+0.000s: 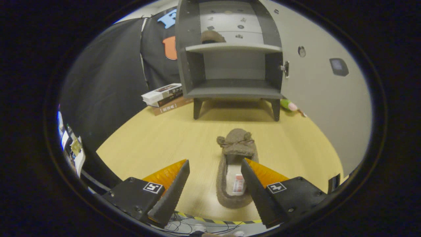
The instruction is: Open the shoe cabinet door, grab the shoes and put them into the shoe cabinet, then close the shoe cabinet door.
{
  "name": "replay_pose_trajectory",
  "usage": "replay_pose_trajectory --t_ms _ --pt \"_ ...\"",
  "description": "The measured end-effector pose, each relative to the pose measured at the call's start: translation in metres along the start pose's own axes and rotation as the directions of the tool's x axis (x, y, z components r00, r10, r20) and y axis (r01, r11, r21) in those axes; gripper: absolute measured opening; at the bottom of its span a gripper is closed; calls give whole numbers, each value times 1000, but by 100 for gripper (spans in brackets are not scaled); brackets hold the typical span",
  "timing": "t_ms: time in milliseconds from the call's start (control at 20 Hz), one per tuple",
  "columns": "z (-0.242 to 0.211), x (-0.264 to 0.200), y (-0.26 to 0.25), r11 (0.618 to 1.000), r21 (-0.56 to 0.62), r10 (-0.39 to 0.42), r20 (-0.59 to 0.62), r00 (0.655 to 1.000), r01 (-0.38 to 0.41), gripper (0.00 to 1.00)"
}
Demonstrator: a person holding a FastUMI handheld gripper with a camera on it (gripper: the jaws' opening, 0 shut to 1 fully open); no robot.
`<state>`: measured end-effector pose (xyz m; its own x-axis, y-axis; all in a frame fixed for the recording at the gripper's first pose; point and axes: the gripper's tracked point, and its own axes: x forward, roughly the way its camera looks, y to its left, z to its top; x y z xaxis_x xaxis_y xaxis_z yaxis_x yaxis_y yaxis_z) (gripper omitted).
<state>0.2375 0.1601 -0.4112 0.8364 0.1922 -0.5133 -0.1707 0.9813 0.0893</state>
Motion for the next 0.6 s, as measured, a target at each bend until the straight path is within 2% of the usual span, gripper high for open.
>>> replay_pose_trajectory --t_ms 350,600 --pt "6 65 -1 999 6 -52 -37 998 53 100" --pt "14 99 -4 994 71 -83 -56 995 87 99"
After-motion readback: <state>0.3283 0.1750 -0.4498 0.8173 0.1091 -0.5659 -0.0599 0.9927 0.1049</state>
